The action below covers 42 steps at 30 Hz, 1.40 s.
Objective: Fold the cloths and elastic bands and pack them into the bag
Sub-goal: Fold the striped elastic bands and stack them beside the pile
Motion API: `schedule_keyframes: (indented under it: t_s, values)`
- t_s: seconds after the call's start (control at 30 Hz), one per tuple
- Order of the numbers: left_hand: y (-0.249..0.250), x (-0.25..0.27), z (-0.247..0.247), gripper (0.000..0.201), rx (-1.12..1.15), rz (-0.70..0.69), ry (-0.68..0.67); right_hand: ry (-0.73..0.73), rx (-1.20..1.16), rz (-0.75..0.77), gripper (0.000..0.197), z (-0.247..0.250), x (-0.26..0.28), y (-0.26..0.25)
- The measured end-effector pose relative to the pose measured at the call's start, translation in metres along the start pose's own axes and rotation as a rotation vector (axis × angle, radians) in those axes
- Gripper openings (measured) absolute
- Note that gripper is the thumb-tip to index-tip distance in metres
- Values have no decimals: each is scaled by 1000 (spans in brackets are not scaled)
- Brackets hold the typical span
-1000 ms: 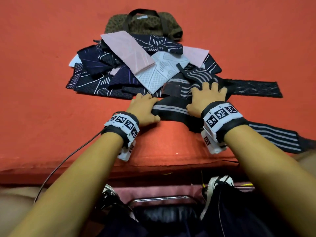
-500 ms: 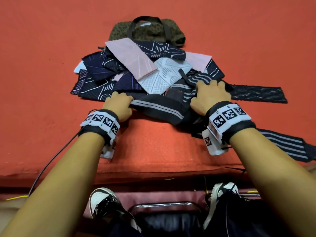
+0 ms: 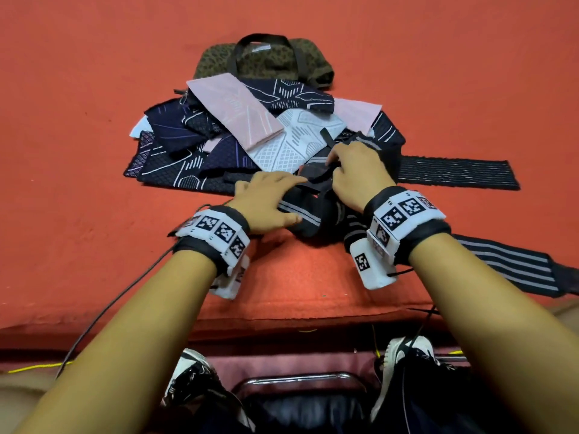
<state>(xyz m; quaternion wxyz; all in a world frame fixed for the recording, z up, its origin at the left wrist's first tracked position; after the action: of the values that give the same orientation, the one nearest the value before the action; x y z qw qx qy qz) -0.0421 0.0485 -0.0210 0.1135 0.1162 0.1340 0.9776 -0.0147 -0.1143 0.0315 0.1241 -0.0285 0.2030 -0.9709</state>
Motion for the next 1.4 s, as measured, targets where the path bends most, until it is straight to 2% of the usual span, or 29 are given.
schedule_keyframes:
  t_s: [0.07, 0.13, 0.27, 0.37, 0.47, 0.53, 0.57, 0.7, 0.77, 0.87, 0.97, 1.0, 1.1, 1.17, 1.4]
  values:
    - [15, -2, -5, 56, 11, -53, 9, -45, -106, 33, 34, 1, 1, -4]
    - [21, -3, -10, 47, 25, -68, 4, -98, -130, 36, 36, -1, 3, -5]
    - [24, -3, -15, 48, 88, -104, -30, -125, 105, -95, 22, -7, 4, 11]
    - [29, -4, -16, 35, 12, -136, 27, -202, 179, -161, 27, -14, 5, 22]
    - [31, -6, -18, 26, 4, -152, 51, -303, 123, -99, 44, -21, 4, 21]
    - [30, -7, -22, 23, -3, -160, 26, -354, 57, -107, 64, -24, 4, 20]
    - [29, -7, -23, 21, 15, -160, 10, -372, 53, -119, 67, -26, 4, 21]
    - [30, -11, -24, 12, 24, -190, -14, -486, 148, -67, 30, -37, 7, 28]
    - [30, -13, -25, 15, 14, -191, -12, -519, 162, -53, 39, -42, 10, 29]
    - [29, -15, -25, 20, -7, -193, 1, -466, 192, -87, 52, -48, 7, 31]
    - [25, -14, -26, 19, -1, -155, -22, -472, 217, -168, 72, -51, 5, 41]
    - [23, -13, -26, 19, 8, -152, -20, -471, 176, -158, 72, -52, 5, 40]
    - [19, -12, -27, 19, 28, -151, -23, -414, 44, -121, 46, -55, 5, 36]
    - [18, -13, -28, 16, 27, -138, -26, -360, 43, -131, 28, -55, 1, 37]
    - [8, -14, -29, 11, 37, -65, 15, -177, -22, -252, 33, -34, -14, 59]
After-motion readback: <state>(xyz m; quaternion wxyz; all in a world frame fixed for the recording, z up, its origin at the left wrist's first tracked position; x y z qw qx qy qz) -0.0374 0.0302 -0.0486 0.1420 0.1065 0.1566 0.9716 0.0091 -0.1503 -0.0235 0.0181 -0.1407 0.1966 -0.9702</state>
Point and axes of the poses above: each hand's wrist, its own x-axis away from the middle knuckle, its own z-axis out of the back of the hand, y = z × x, the point moved 5 cm from there along -x, towards the middle knuckle, and after that the axes turned 3 degrees about z, right-handed, at the moved point
